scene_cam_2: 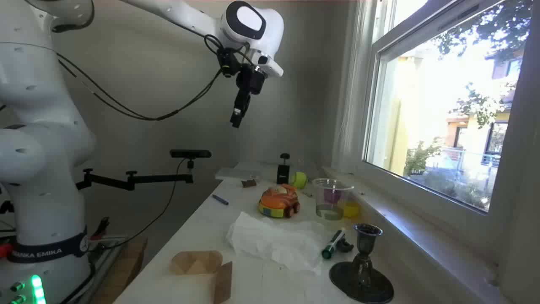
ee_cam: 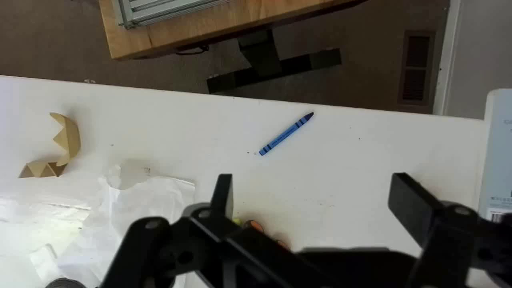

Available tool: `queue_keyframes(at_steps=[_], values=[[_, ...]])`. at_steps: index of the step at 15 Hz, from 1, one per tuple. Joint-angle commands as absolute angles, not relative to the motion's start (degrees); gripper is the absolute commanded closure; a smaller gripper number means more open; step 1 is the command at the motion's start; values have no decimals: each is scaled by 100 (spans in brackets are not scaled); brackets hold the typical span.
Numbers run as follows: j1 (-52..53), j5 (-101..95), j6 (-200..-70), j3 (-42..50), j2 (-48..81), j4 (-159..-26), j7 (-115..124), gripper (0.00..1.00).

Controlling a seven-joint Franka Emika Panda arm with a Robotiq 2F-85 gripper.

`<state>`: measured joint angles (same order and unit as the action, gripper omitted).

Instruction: Place the crayon inside the clear cup

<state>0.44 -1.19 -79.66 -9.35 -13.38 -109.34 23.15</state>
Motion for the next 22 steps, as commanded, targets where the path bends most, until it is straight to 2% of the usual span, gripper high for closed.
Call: queue_keyframes(at_steps=[1, 14, 22], values=[[130, -133, -7955, -860, -1329, -10916, 2330, 0], [130, -133, -7955, -860, -1332, -10914, 2330, 0], [131, 5, -7748, -907, -1663, -11128, 3272, 0]])
